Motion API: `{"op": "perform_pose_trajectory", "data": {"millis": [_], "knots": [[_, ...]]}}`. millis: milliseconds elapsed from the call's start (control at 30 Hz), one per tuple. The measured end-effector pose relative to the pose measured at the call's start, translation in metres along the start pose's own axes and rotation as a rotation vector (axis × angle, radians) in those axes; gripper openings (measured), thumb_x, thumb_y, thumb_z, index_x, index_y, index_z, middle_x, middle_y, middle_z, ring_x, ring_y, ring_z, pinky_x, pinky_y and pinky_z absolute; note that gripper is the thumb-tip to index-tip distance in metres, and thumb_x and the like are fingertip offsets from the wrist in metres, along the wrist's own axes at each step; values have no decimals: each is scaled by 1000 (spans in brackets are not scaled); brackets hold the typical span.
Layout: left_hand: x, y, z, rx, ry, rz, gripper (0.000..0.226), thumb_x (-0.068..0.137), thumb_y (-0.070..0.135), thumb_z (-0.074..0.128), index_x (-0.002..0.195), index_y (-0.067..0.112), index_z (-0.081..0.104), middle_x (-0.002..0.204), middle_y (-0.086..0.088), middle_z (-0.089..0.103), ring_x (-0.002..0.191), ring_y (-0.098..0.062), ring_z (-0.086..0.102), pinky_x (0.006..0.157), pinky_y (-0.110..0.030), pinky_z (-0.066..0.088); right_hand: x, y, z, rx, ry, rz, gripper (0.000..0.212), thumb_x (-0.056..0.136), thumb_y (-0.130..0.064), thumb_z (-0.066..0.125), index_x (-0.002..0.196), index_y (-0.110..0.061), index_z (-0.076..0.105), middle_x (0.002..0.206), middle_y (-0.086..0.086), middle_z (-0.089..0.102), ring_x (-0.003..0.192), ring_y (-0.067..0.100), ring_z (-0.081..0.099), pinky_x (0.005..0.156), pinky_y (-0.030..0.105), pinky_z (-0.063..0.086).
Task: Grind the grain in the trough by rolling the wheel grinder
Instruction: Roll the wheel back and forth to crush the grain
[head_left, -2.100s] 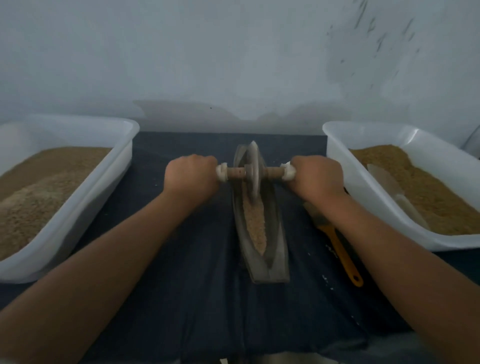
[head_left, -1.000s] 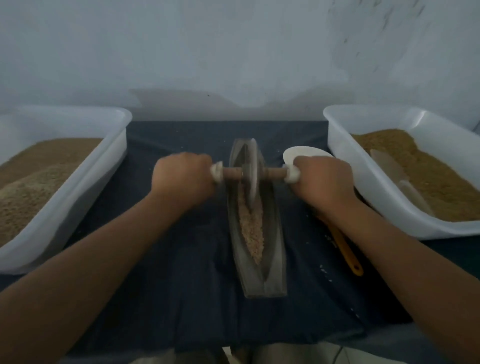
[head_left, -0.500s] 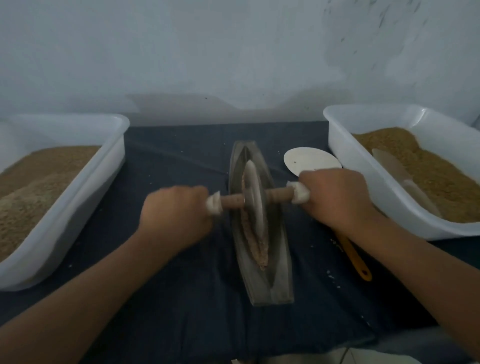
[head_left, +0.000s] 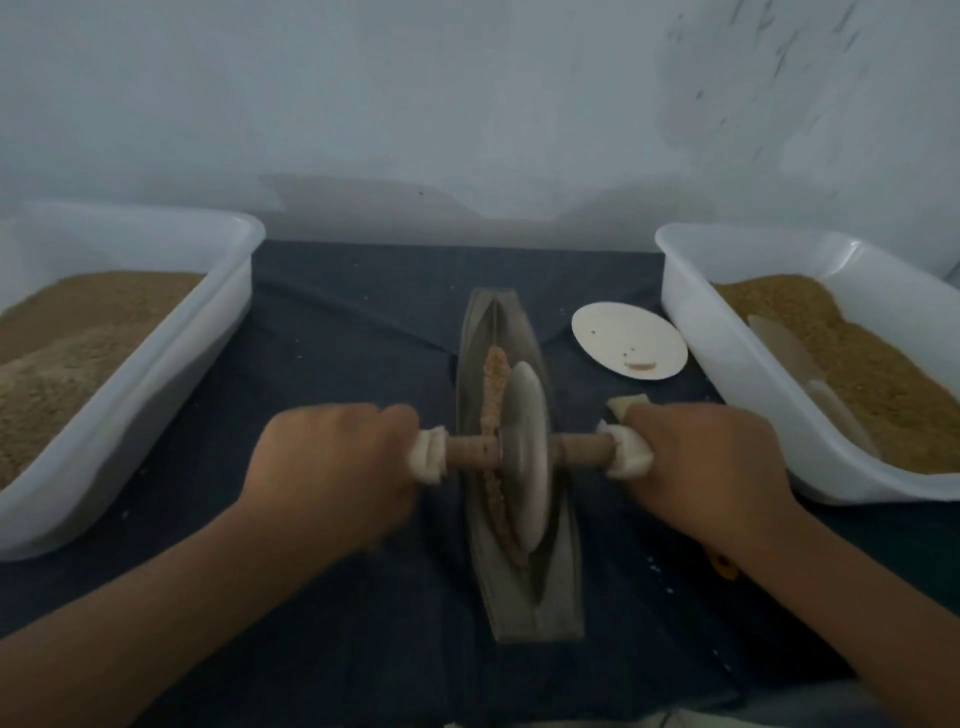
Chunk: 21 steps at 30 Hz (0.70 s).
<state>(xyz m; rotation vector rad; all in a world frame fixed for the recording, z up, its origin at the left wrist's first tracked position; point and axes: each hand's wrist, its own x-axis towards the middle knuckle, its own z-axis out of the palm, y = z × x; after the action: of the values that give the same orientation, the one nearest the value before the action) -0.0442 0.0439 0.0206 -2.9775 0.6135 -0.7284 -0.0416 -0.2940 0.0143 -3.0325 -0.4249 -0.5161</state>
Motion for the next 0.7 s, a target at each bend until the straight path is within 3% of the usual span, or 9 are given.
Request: {"op": "perform_pose_trajectory", "data": {"millis": [133, 267, 367, 433, 500, 567, 633, 700], "knots": [[51, -7, 21, 54, -78, -167, 36, 86, 44, 62, 67, 27, 37, 59, 7, 44, 54, -25, 50, 54, -28, 32, 65, -5, 8, -91, 49, 37, 42, 95, -60, 44, 71, -28, 55, 61, -9, 52, 54, 9, 49, 51, 29, 39], [115, -15, 23, 64, -145, -195, 27, 87, 37, 61, 69, 25, 45, 64, 4, 47, 64, -29, 60, 59, -32, 43, 106, -7, 13, -15, 26, 142, 43, 98, -52, 46, 73, -21, 61, 72, -2, 63, 68, 24, 62, 70, 45, 58], [93, -9, 15, 65, -178, -182, 27, 87, 37, 59, 68, 25, 44, 63, 7, 44, 61, -26, 56, 58, -31, 40, 90, -5, 10, 17, 30, 107, 52, 98, -61, 36, 71, -23, 60, 68, -4, 61, 63, 20, 59, 66, 42, 55], [54, -3, 12, 61, -142, -160, 35, 87, 42, 59, 66, 26, 36, 59, 10, 39, 53, -21, 49, 52, -27, 32, 64, -2, 9, 11, 11, 71, 47, 96, -63, 36, 70, -29, 54, 64, -7, 57, 58, 13, 53, 60, 38, 51], [16, 0, 5, 54, -64, -97, 47, 82, 44, 70, 64, 27, 31, 53, 12, 34, 42, -17, 34, 47, -22, 16, 37, 2, 6, -50, -23, 16, 32, 86, -59, 38, 67, -33, 43, 61, -9, 53, 52, 10, 47, 53, 39, 51], [-1, 0, 1, 47, -13, -62, 50, 70, 42, 82, 61, 28, 35, 49, 12, 32, 37, -15, 28, 49, -17, 9, 17, 6, 6, -53, 55, -38, 30, 79, -60, 40, 66, -34, 44, 54, -11, 47, 47, 10, 45, 45, 37, 46], [8, -1, 7, 54, -17, -66, 46, 72, 44, 78, 61, 27, 36, 50, 12, 33, 37, -15, 31, 48, -17, 14, 19, 5, 10, -47, 90, -24, 36, 83, -64, 41, 65, -34, 46, 52, -13, 44, 46, 6, 45, 44, 33, 44], [39, -6, 19, 51, -45, -114, 41, 80, 45, 67, 62, 25, 36, 55, 10, 42, 45, -21, 46, 49, -23, 29, 47, 3, 21, -79, 157, 1, 44, 92, -66, 35, 64, -33, 44, 52, -13, 42, 46, 3, 40, 44, 25, 33]]}}
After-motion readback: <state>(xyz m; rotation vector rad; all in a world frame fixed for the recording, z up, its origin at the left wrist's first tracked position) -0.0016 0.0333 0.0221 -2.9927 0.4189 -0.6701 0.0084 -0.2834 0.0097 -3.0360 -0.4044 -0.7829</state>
